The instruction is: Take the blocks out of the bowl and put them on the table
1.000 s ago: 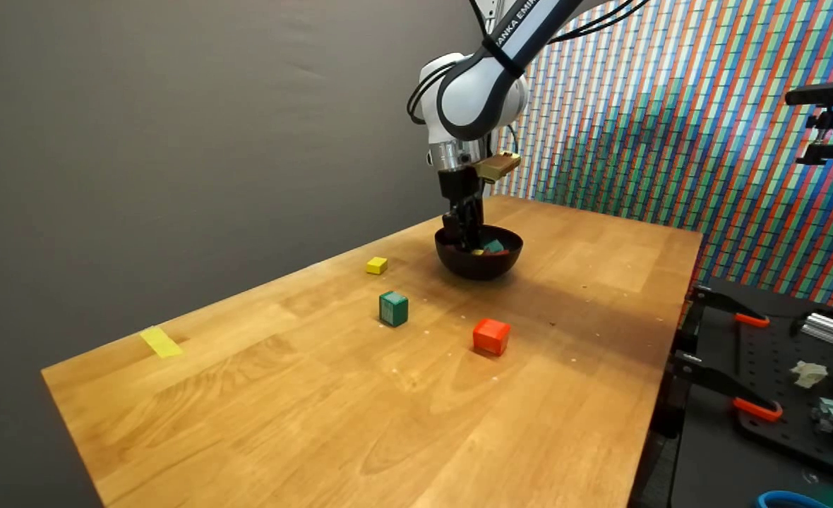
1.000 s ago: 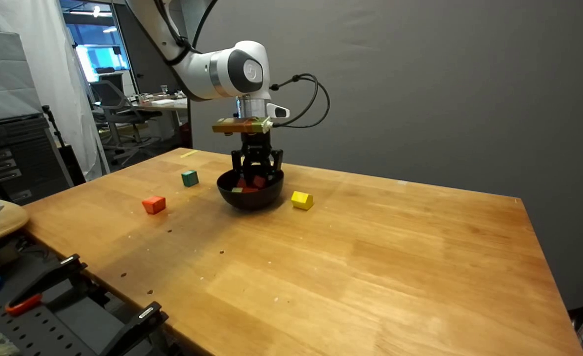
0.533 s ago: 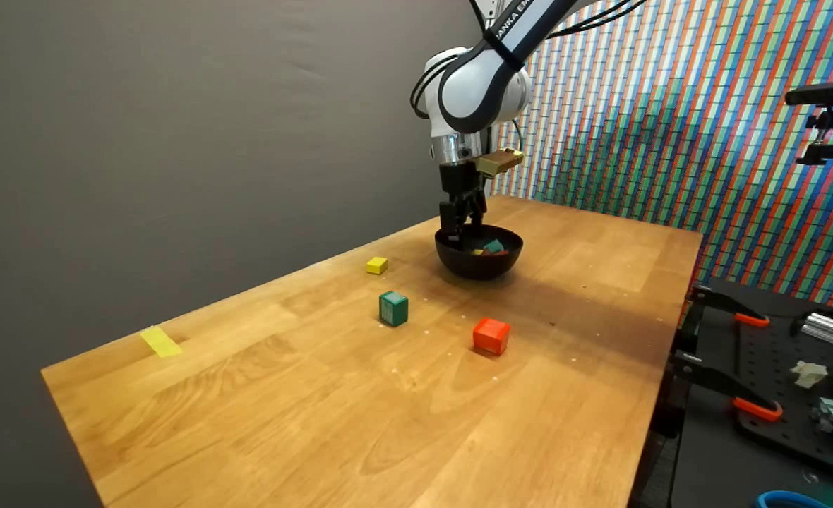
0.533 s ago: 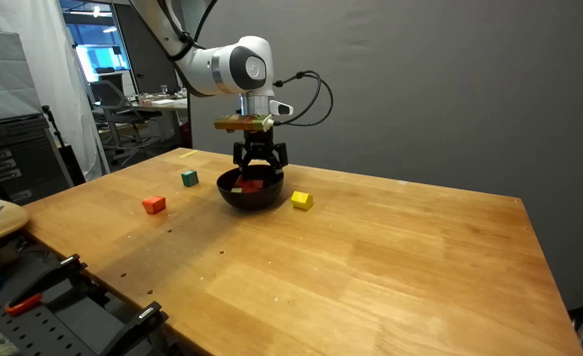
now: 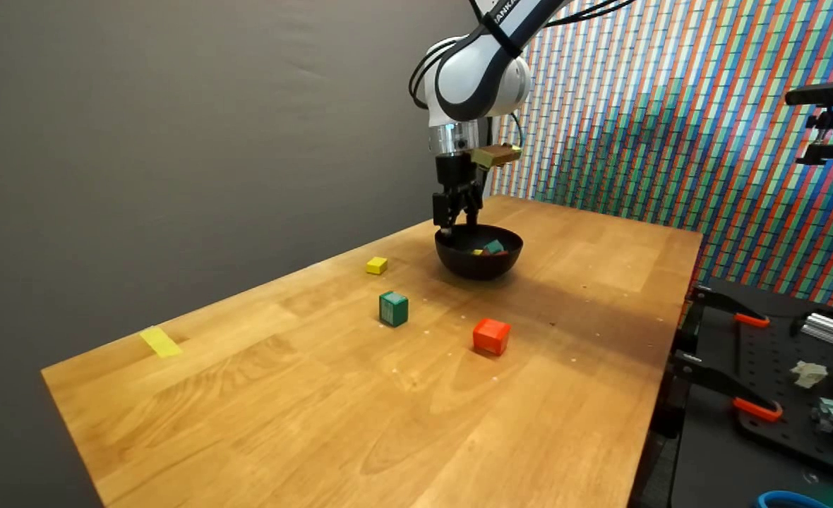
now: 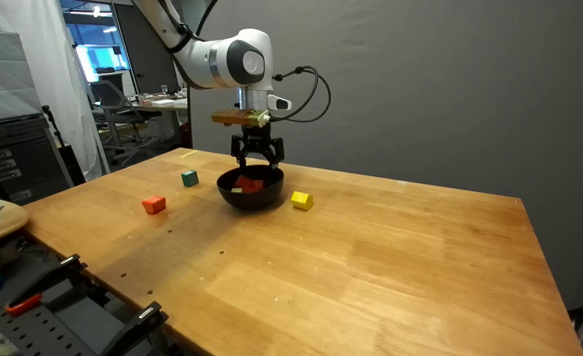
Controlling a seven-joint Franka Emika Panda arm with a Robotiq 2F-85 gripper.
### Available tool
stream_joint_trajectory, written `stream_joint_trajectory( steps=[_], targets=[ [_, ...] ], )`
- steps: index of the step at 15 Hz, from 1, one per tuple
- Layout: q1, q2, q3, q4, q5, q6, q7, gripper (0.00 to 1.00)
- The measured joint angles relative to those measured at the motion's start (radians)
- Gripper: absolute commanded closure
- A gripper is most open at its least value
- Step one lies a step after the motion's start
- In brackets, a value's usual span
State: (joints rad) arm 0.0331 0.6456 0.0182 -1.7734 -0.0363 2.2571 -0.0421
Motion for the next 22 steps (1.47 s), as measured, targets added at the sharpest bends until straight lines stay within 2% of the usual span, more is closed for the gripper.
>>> stream_joint_trajectory(
  steps=[18,20,21,22],
  targets=[
    [-0.005,0.068,0.023,0.022,0.012,-0.100,-0.023,0.00],
    [-0.006,0.073,0.023,0.031,0.012,-0.109,-0.026,0.09],
    [-0.006,0.073,0.024,0.034,0.012,-0.110,-0.028,0.10],
    [-0.006,0.074,0.024,0.038,0.012,-0.110,-0.028,0.18]
  ],
)
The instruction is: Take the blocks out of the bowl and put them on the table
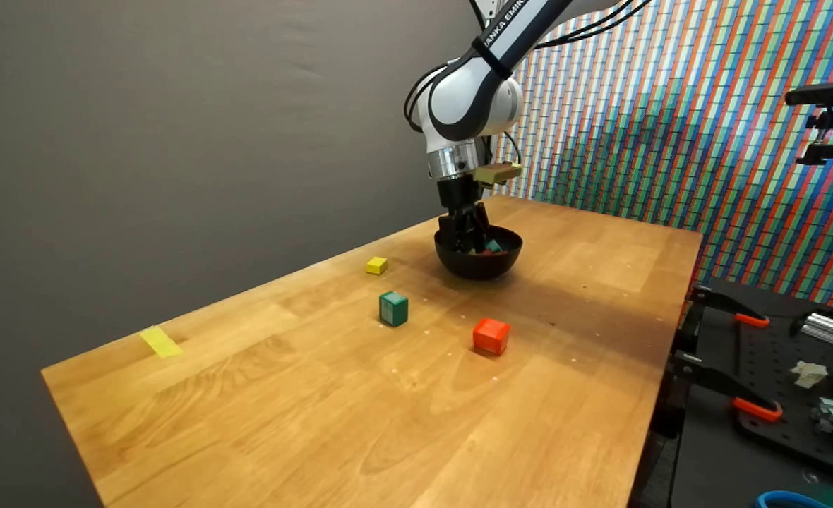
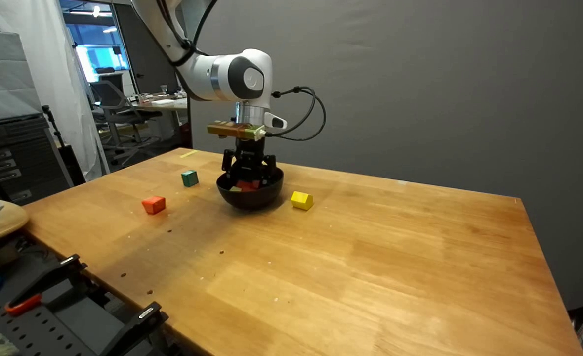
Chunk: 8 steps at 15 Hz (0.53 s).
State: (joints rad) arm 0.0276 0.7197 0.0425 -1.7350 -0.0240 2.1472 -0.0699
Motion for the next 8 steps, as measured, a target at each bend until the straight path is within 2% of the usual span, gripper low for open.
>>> stream_joint_trajectory(
  steps=[1,2,4,8],
  targets=[
    [0.000,0.001,0.000,0.003,0.000,0.001,0.000,0.25],
    [0.000,0.001,0.002,0.008,0.000,0.002,0.000,0.45],
    [0.003,0.003,0.004,0.022,-0.001,0.003,-0.003,0.49],
    [0.016,0.019,0.009,0.049,-0.008,0.002,-0.035,0.81]
  ],
)
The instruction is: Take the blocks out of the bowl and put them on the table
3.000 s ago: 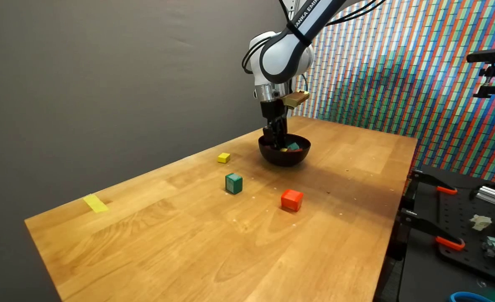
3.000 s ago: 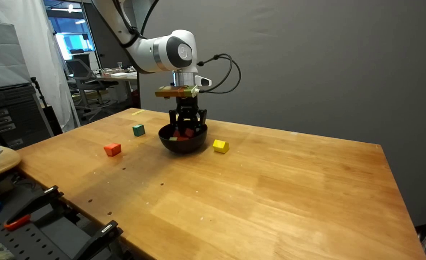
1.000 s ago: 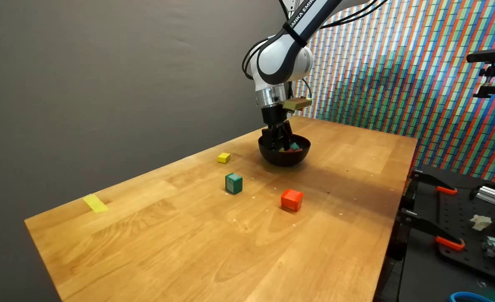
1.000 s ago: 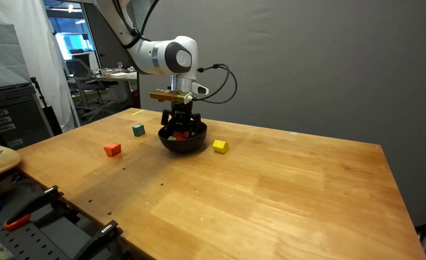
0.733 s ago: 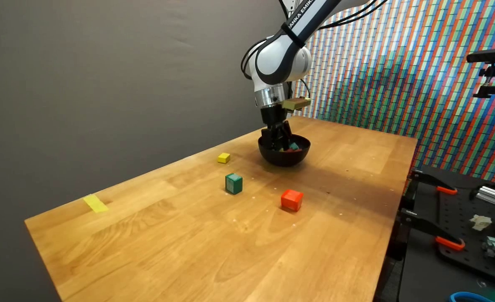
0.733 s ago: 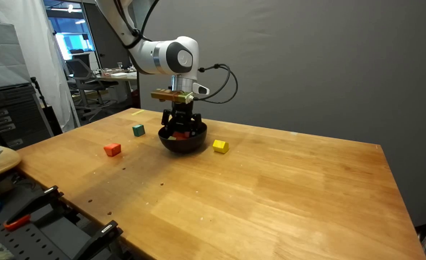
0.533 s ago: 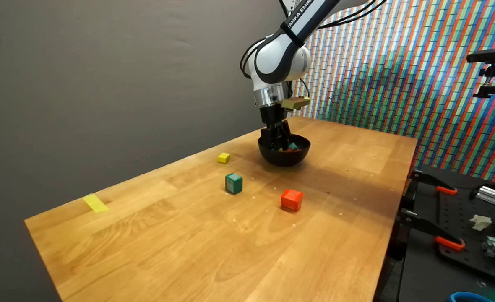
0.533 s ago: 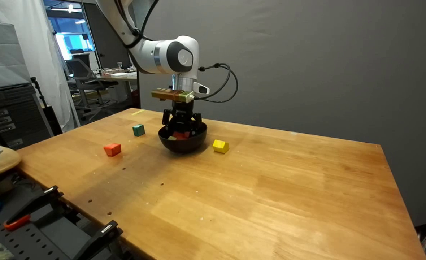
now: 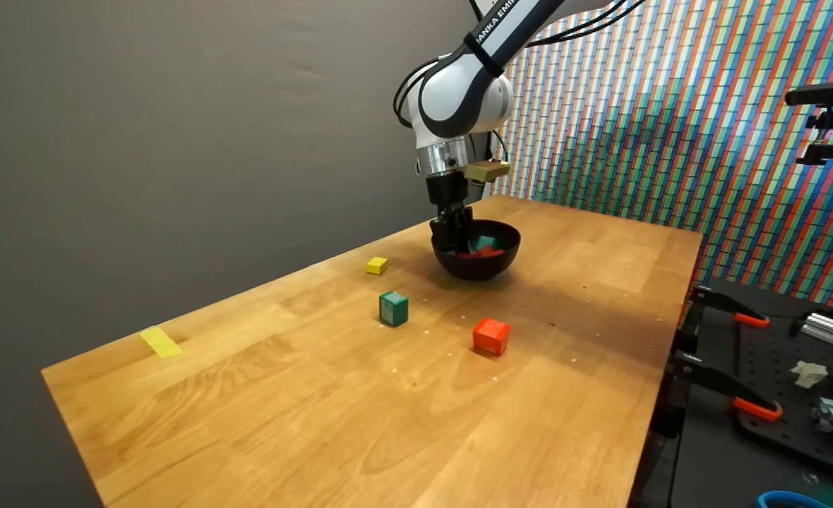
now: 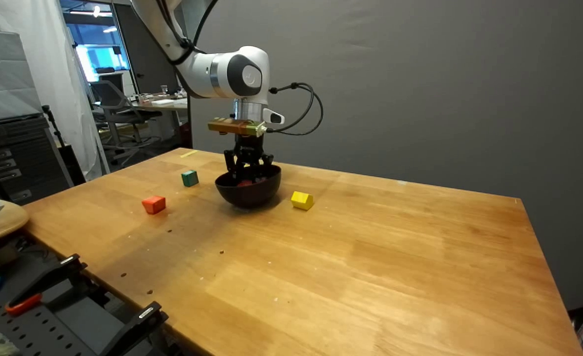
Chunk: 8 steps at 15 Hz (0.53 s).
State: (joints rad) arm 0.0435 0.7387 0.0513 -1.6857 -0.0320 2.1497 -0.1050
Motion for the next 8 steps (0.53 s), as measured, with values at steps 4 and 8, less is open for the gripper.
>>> stream_joint_trajectory(
  steps=[4,8],
  targets=[
    [0.002,0.016,0.000,0.016,-0.006,-0.008,-0.016,0.82],
    [-0.005,0.017,-0.002,0.018,-0.005,-0.001,-0.016,0.82]
  ],
)
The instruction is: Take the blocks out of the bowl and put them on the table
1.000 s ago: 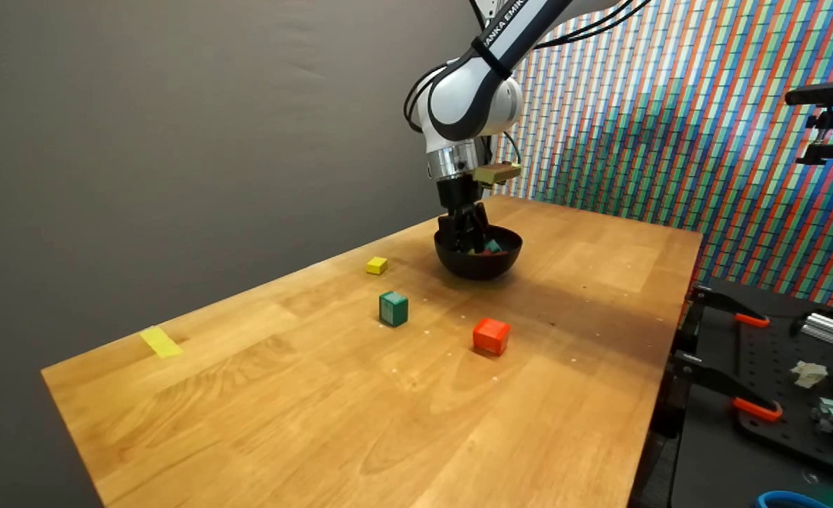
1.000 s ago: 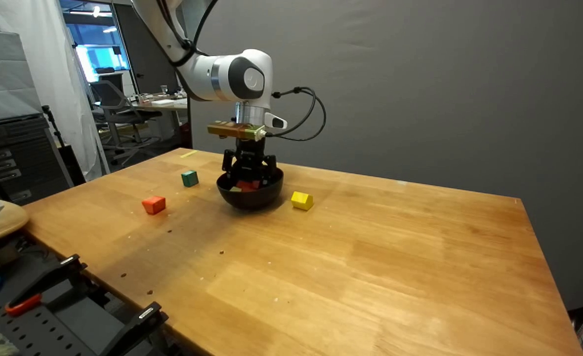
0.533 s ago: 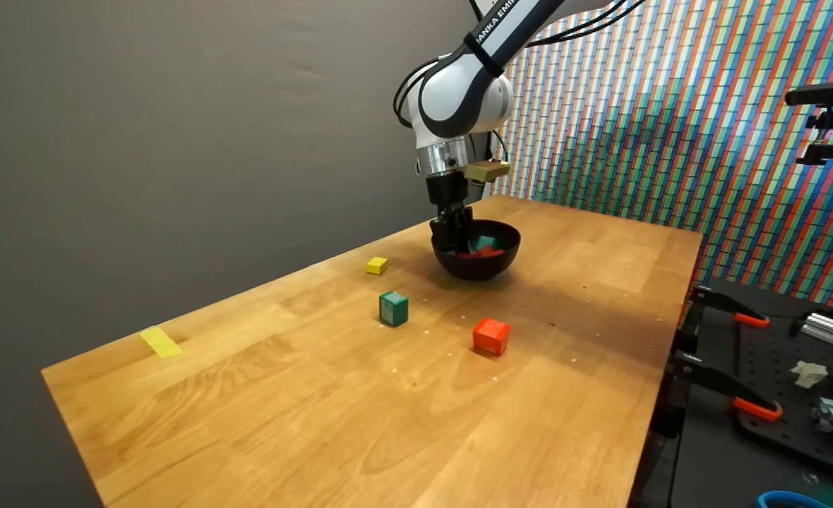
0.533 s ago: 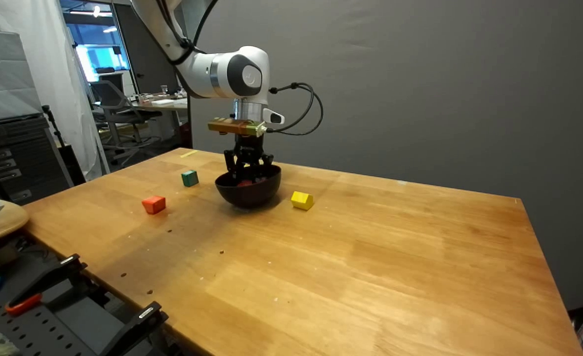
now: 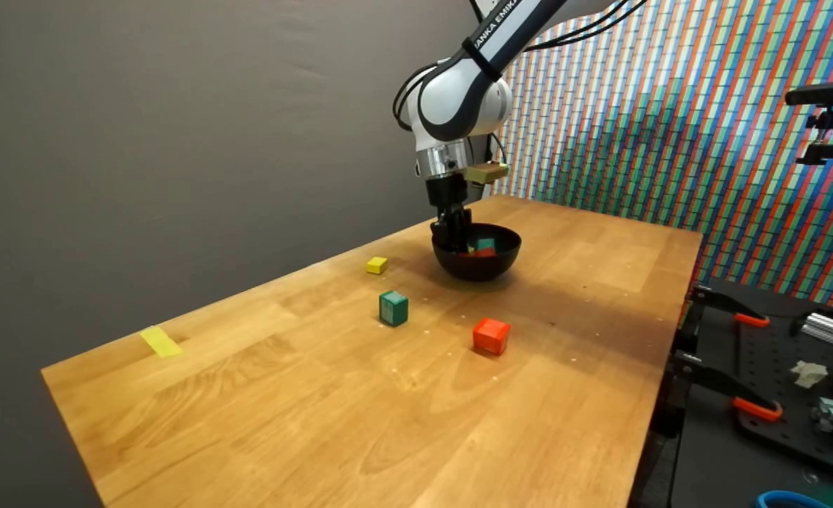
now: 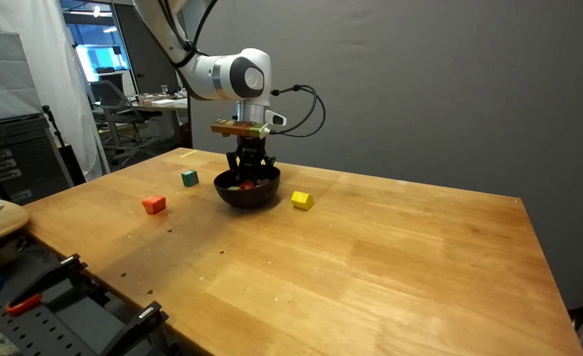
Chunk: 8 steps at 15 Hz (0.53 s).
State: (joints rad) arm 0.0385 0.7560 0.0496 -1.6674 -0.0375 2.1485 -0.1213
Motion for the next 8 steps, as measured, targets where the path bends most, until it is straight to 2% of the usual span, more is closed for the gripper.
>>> stream_joint_trajectory(
  steps=[4,8],
  targets=[
    [-0.017,-0.053,0.000,-0.011,0.004,-0.001,-0.003,0.82],
    [-0.052,-0.239,0.008,-0.114,0.047,-0.011,-0.029,0.82]
  ],
)
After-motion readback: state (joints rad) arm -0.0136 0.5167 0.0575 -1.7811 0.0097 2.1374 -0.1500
